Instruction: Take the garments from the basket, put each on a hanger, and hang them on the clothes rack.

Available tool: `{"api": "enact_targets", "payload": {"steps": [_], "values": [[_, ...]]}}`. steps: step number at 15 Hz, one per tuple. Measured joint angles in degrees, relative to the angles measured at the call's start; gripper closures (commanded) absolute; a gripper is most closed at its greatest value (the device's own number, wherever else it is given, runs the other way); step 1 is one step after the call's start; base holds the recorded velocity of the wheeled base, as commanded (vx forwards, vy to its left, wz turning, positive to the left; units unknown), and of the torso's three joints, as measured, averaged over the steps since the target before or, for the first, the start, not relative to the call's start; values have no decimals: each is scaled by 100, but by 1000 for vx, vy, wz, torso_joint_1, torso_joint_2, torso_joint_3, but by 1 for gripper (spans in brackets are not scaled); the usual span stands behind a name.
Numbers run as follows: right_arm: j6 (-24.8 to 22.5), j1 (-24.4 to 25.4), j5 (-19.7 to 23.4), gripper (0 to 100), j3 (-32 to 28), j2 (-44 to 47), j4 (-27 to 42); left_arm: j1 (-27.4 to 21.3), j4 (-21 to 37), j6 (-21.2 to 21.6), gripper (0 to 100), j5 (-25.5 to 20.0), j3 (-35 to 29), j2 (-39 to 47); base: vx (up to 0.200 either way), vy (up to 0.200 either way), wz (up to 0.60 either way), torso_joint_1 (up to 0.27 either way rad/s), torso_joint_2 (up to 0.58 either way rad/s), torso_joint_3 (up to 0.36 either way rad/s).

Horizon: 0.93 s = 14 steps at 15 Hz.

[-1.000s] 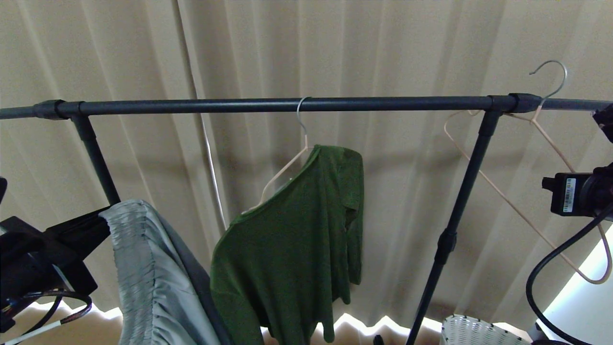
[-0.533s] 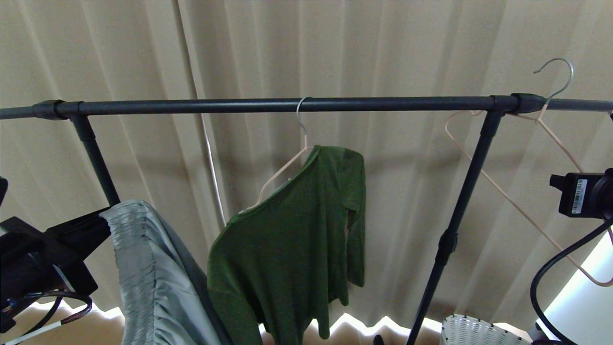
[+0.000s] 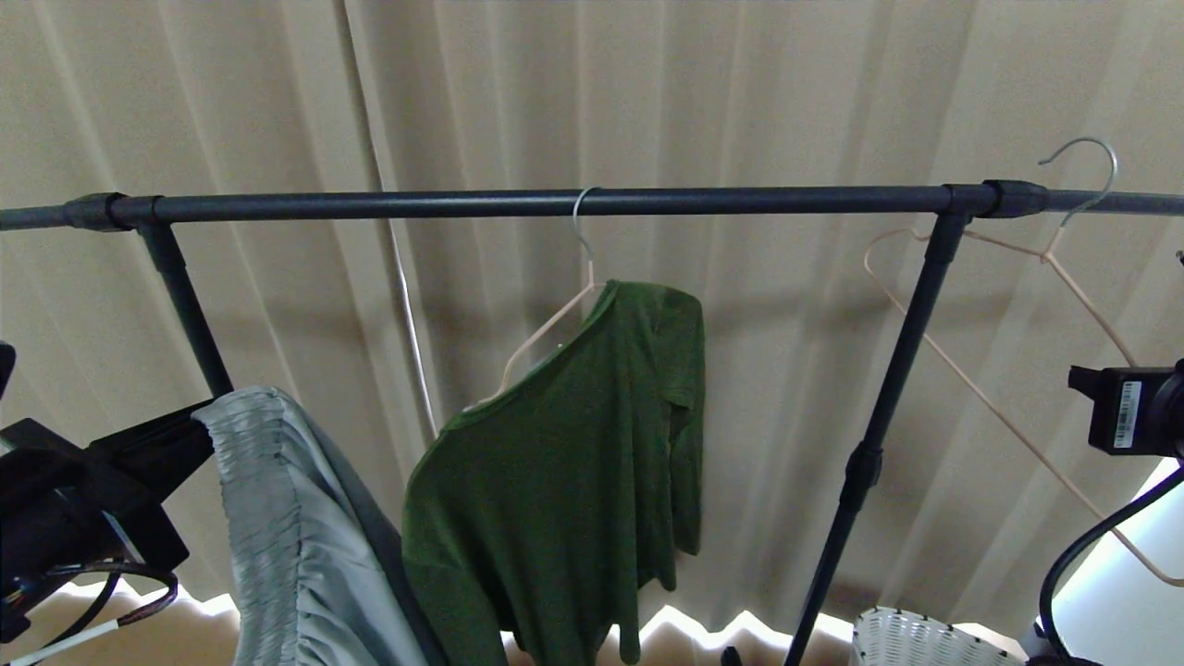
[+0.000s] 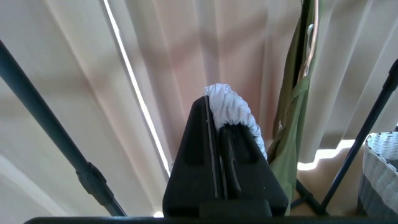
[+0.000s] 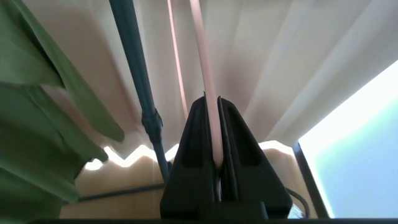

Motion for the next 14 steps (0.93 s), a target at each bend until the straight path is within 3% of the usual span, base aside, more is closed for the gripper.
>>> {"api": "enact_targets", "payload": {"steps": [8, 14], "values": [[-68, -2, -6, 100, 201, -234, -63, 0, 2, 110, 100, 7, 5, -11, 0, 0, 0, 0, 0, 0], [-63, -2, -2, 100, 229, -336, -66, 0, 7, 150, 100, 11, 9, -5, -200, 0, 0, 6, 5, 1]]}}
